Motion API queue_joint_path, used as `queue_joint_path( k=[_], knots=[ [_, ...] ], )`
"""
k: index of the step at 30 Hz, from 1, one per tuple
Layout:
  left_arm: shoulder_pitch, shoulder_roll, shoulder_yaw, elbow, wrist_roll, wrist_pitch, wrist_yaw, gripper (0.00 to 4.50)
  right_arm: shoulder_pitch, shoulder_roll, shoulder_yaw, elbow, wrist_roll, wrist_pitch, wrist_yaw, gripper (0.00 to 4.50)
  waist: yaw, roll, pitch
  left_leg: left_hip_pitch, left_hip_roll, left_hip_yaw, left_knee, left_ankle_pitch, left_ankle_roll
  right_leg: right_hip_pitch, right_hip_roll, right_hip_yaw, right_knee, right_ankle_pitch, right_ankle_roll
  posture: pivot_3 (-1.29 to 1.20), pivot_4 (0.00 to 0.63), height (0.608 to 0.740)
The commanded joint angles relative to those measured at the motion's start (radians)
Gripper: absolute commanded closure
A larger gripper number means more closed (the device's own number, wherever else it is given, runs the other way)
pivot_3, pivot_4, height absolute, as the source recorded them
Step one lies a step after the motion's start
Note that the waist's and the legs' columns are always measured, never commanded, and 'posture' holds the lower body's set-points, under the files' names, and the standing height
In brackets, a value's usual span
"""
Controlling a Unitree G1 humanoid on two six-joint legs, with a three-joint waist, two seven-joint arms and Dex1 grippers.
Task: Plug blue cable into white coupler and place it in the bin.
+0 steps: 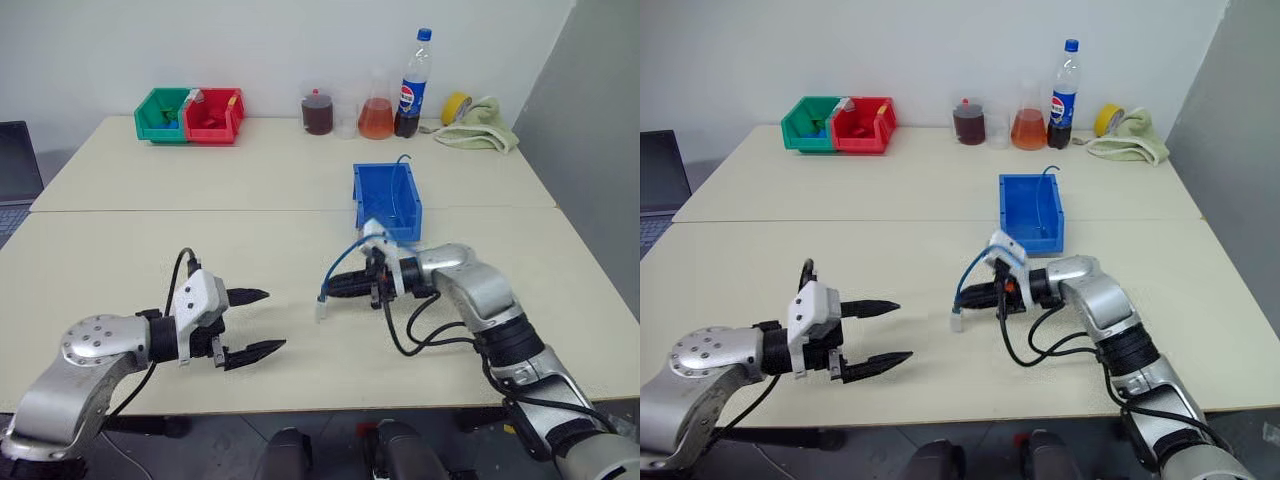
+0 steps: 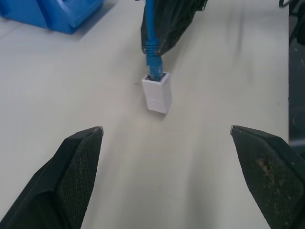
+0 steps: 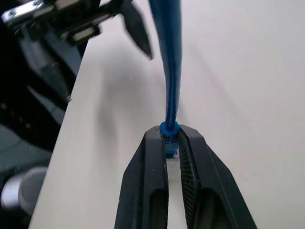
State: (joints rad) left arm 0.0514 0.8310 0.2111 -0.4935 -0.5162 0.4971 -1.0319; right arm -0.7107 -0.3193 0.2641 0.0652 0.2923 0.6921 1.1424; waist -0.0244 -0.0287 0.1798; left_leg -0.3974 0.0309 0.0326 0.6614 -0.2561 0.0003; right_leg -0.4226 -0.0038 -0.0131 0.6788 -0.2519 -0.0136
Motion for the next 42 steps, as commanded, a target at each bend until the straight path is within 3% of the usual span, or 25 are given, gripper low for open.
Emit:
queue_joint_path(
  k=[1,7,12,21,27,41,42],
  knots=[
    [0.010,-0.024,0.064,-0.135,-0.090,0.091,0.111,0.02,-0.048,-0.028,-0.104,-0.072,0.071,0.109,-0.067,4.39,-0.001,0.000,0.000,0.000,0.000,0.000,0.000,0.000,0.000,0.000,0.000,0.000,0.000,0.000,0.000,0.00,0.150,0.740],
    [-0.032,-0.094,0.056,-0.209,-0.144,0.178,0.281,0.02,-0.129,-0.060,-0.201,-0.039,0.088,0.229,-0.205,4.39,-0.002,0.000,0.000,0.000,0.000,0.000,0.000,0.000,0.000,0.000,0.000,0.000,0.000,0.000,0.000,0.00,0.150,0.740],
    [-0.111,-0.159,-0.015,-0.213,-0.156,0.204,0.371,0.02,-0.283,-0.078,-0.258,0.172,0.058,0.248,-0.318,4.39,-0.003,0.000,0.000,0.000,-0.001,0.001,0.000,0.000,0.000,0.000,0.001,0.001,0.000,0.000,0.000,0.00,0.150,0.740],
    [-0.151,-0.217,-0.135,-0.178,-0.108,0.159,0.400,0.02,-0.554,-0.118,-0.210,0.747,-0.087,0.031,-0.325,4.39,-0.005,0.000,0.001,-0.001,-0.001,0.002,-0.001,0.000,0.001,-0.001,0.001,0.003,-0.002,0.000,0.000,0.00,0.150,0.740],
    [-0.141,-0.229,-0.159,-0.160,-0.078,0.127,0.391,0.02,-0.663,-0.082,-0.181,1.052,-0.185,-0.148,-0.312,4.39,-0.007,0.000,0.001,-0.002,-0.001,0.002,-0.001,0.000,0.001,-0.002,0.001,0.003,-0.002,0.000,0.000,0.00,0.150,0.740],
    [-0.088,-0.233,-0.136,-0.179,-0.065,0.099,0.414,0.02,-0.722,-0.017,-0.206,1.209,-0.263,-0.252,-0.310,4.39,-0.005,0.001,0.001,-0.002,-0.001,0.002,-0.001,0.000,0.000,-0.001,0.001,0.003,-0.001,0.001,-0.001,0.00,0.150,0.740],
    [-0.082,-0.232,-0.136,-0.182,-0.066,0.098,0.414,0.01,-0.720,-0.017,-0.206,1.212,-0.267,-0.257,-0.314,4.06,-0.005,0.001,0.001,-0.002,-0.001,0.002,-0.001,0.000,0.000,-0.001,0.001,0.003,-0.001,0.001,-0.001,0.00,0.150,0.740]
  ],
)
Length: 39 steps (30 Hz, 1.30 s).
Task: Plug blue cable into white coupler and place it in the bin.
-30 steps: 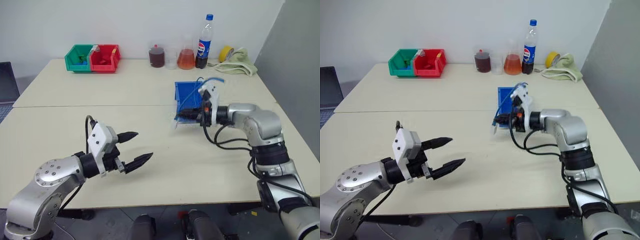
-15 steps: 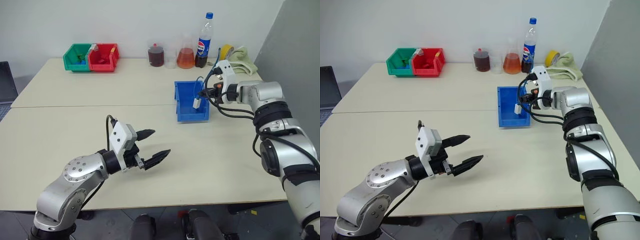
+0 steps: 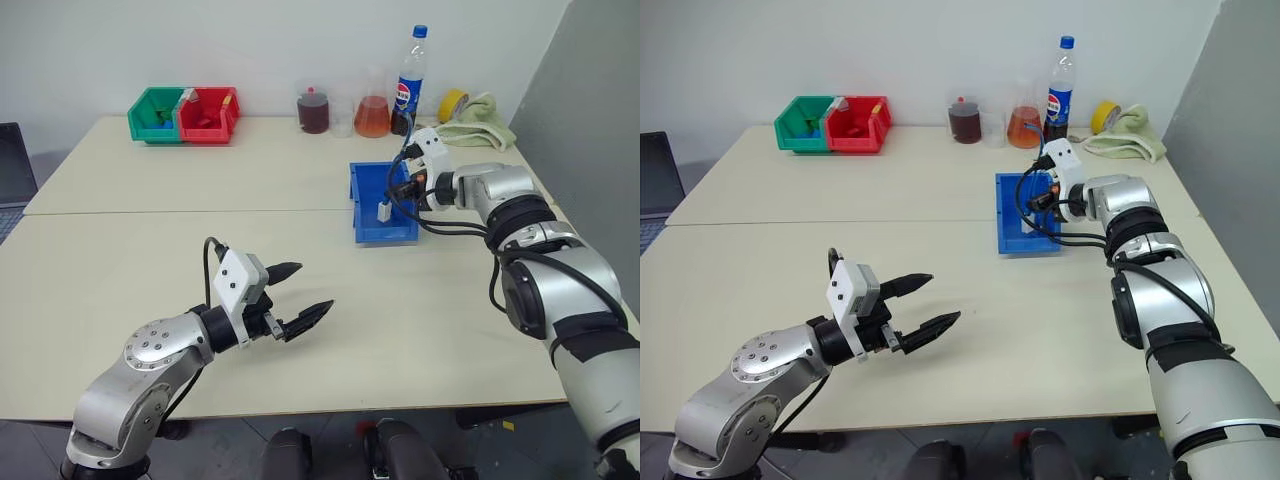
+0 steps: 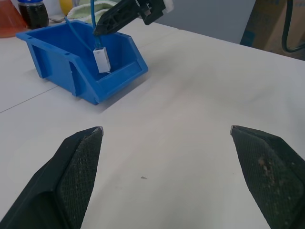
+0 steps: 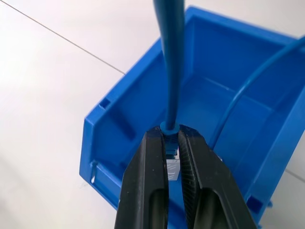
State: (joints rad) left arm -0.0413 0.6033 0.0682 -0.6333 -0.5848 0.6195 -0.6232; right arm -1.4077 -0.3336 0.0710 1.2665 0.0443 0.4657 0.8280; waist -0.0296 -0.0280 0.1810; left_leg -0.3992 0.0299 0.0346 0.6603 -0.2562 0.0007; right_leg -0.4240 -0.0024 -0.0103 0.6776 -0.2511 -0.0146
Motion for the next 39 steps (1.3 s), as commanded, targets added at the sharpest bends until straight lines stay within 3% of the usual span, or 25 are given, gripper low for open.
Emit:
queue_joint_path(
  k=[1,6,16,31,39],
  knots=[
    [0.015,-0.003,0.009,-0.043,0.001,-0.026,0.004,0.00,-0.022,-0.002,-0.016,0.013,-0.022,-0.034,-0.001,3.72,0.000,0.000,0.000,0.000,0.000,0.000,0.000,0.000,0.000,0.000,0.000,0.000,0.000,0.000,0.000,0.00,0.150,0.740],
    [0.013,0.008,0.022,-0.035,-0.005,-0.026,-0.005,0.00,-0.027,0.002,-0.033,0.022,-0.029,-0.041,-0.004,2.70,0.000,0.000,0.000,0.000,0.000,0.000,0.000,0.000,0.000,0.000,0.000,0.000,0.000,0.002,-0.003,0.00,0.150,0.740],
    [-0.008,0.009,0.022,-0.028,-0.006,-0.031,-0.004,0.00,-0.029,0.004,-0.067,0.022,-0.022,-0.066,-0.042,0.06,0.000,0.000,0.000,0.000,0.000,0.000,0.000,0.000,0.000,0.000,0.000,0.000,0.000,0.002,-0.003,0.00,0.150,0.740],
    [-0.037,0.005,0.003,-0.008,0.007,-0.035,-0.005,0.00,-0.067,0.029,-0.230,0.021,0.046,-0.235,-0.258,0.06,-0.001,0.000,0.000,0.000,0.000,0.000,0.000,0.000,0.000,0.000,0.000,0.000,0.000,0.002,-0.003,0.00,0.150,0.740],
    [-0.042,0.012,0.007,0.002,0.014,-0.037,-0.015,0.00,-0.074,0.035,-0.280,0.017,0.074,-0.277,-0.255,0.06,-0.001,0.000,0.000,0.000,0.000,0.000,0.000,0.000,0.000,0.000,0.000,0.000,0.000,0.002,-0.003,0.00,0.150,0.740]
  ],
)
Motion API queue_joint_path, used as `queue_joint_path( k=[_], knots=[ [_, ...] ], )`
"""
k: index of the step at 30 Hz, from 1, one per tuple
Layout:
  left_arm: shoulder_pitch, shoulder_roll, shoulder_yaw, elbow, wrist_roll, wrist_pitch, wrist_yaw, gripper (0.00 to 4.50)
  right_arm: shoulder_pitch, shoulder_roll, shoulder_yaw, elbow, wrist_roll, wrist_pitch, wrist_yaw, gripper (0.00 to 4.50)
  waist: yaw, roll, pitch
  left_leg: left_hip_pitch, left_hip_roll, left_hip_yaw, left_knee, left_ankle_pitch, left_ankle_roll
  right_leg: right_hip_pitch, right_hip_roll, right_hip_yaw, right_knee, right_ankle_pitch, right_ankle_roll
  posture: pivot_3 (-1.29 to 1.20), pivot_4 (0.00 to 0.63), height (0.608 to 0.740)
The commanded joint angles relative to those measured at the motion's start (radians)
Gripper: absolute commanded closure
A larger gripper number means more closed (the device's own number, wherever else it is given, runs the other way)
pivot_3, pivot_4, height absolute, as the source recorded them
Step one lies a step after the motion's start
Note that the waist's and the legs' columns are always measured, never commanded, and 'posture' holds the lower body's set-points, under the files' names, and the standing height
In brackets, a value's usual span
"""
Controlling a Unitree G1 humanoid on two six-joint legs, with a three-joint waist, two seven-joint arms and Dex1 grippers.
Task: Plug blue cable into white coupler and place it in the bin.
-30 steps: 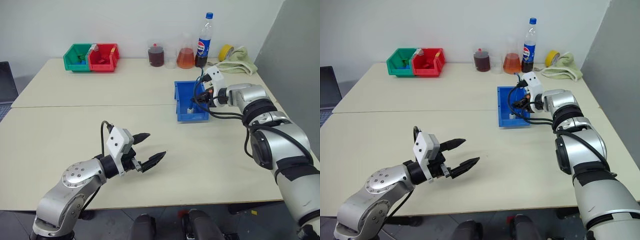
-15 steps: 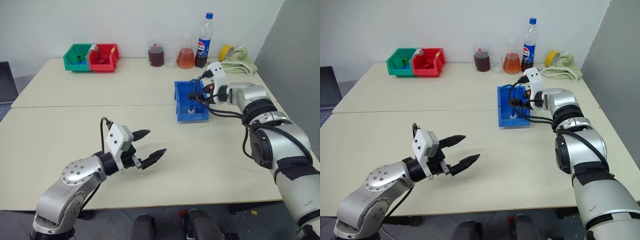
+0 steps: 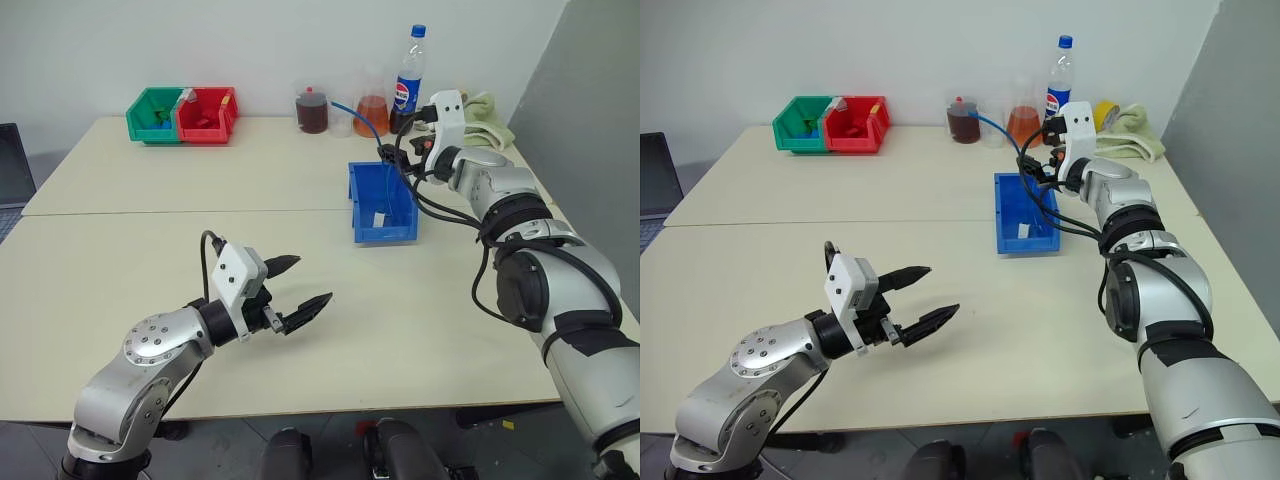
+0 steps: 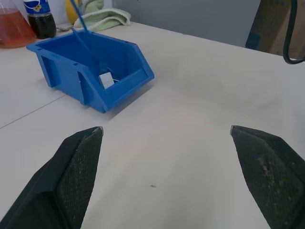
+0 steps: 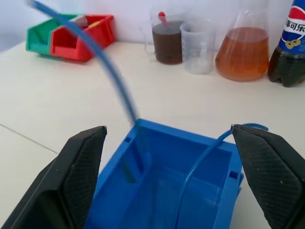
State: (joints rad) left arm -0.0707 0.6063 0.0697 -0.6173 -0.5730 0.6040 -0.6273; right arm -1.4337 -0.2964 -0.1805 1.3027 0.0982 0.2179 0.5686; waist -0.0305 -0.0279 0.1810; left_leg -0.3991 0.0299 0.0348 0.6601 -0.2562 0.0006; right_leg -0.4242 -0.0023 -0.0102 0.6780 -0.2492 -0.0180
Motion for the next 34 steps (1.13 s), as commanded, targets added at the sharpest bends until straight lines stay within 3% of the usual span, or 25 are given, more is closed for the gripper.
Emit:
queue_joint_path(
  k=[1,11,15,17,22,24,29,34],
  knots=[
    [-0.013,0.010,0.007,-0.013,0.002,-0.022,-0.012,0.00,-0.048,-0.003,-0.030,-0.019,0.021,-0.030,0.005,0.06,0.000,0.000,0.000,0.000,0.000,0.000,0.000,0.000,0.000,0.000,0.000,0.000,0.000,0.000,0.000,0.00,0.150,0.740],
    [-0.016,0.012,0.015,-0.021,0.009,0.001,0.001,0.00,0.002,-0.030,-0.048,-0.074,0.058,0.030,0.147,0.06,0.000,0.000,0.000,0.000,0.000,0.000,0.000,0.000,0.000,0.000,0.000,0.000,0.000,0.000,0.000,0.00,0.150,0.740],
    [0.011,-0.015,0.052,-0.015,0.029,0.030,0.098,0.00,0.173,-0.062,0.008,-0.350,0.083,0.123,0.301,0.06,0.002,0.000,0.000,0.000,0.000,-0.001,0.000,0.000,0.000,0.001,0.000,0.000,-0.001,0.000,0.000,0.00,0.150,0.740],
    [0.010,-0.047,0.073,-0.002,0.059,0.041,0.179,0.00,0.347,-0.073,0.037,-0.623,0.084,0.131,0.289,0.06,0.005,0.000,0.000,0.000,0.000,-0.001,0.000,0.000,0.000,0.001,0.000,-0.001,-0.002,0.000,0.000,0.00,0.150,0.740],
    [0.031,-0.103,0.100,0.010,0.155,0.046,0.331,0.00,0.735,-0.051,0.037,-1.188,0.078,0.177,0.129,0.06,0.013,0.000,0.000,-0.001,0.000,-0.002,0.000,0.000,0.000,0.001,-0.001,-0.001,-0.001,-0.002,0.005,0.00,0.150,0.740],
    [0.033,-0.126,0.112,0.023,0.190,0.035,0.381,0.00,0.840,-0.035,0.038,-1.323,0.067,0.201,0.056,0.06,0.011,0.000,0.000,-0.001,0.000,-0.002,0.000,0.000,0.000,0.001,-0.001,-0.001,0.000,-0.003,0.005,0.00,0.150,0.740],
    [0.072,-0.211,0.222,0.109,0.257,-0.018,0.513,0.00,1.117,0.036,0.046,-1.583,-0.011,0.204,-0.154,0.06,0.004,0.000,0.000,0.003,0.001,-0.001,0.000,0.001,-0.002,0.002,-0.001,-0.001,0.001,-0.003,0.005,0.00,0.150,0.740],
    [0.119,-0.280,0.275,0.155,0.280,-0.073,0.558,0.00,1.291,0.102,0.105,-1.669,-0.068,0.191,-0.271,0.06,0.004,0.000,0.000,0.004,0.001,-0.001,0.001,0.002,-0.003,0.003,0.000,-0.001,0.002,-0.002,0.006,0.00,0.150,0.740]
  ],
)
